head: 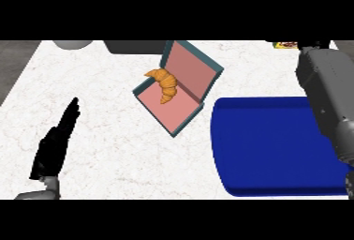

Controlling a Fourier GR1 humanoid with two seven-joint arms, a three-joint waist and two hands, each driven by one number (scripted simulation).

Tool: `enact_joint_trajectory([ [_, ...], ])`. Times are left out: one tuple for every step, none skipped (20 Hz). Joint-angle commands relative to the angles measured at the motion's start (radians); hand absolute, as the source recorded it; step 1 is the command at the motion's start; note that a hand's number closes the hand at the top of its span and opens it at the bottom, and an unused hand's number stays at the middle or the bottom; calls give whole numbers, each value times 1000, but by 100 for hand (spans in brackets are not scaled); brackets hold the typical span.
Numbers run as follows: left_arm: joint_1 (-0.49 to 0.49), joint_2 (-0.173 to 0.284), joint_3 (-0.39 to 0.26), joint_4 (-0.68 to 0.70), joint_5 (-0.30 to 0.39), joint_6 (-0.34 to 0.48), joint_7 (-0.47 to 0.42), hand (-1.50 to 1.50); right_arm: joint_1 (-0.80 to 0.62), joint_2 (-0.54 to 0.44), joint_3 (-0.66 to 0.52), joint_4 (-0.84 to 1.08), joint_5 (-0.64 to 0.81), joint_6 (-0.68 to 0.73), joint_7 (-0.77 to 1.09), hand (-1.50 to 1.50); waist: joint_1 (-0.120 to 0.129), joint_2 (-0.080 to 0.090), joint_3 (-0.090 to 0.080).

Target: Pick the croissant from the tray and place it in the cardboard box

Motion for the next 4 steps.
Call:
enact_joint_trajectory([
  [29, 7, 6, -46, 17, -17, 19, 0, 40, -137, -43, 29, -36, 141, -68, -150, 6, 0, 1],
  [-6, 1, -3, -26, -1, -6, 39, 0, 42, -161, -34, 57, -24, 168, -59, -150, 4, 1, 0],
  [-10, -7, -5, -3, -11, 8, 6, 0, 86, -189, -37, 57, -29, 224, -100, -150, 0, 2, 0],
  [63, -26, -24, -40, -12, 8, -12, 0, 95, -170, -34, 70, -22, 201, -133, -150, 7, 0, 0],
])
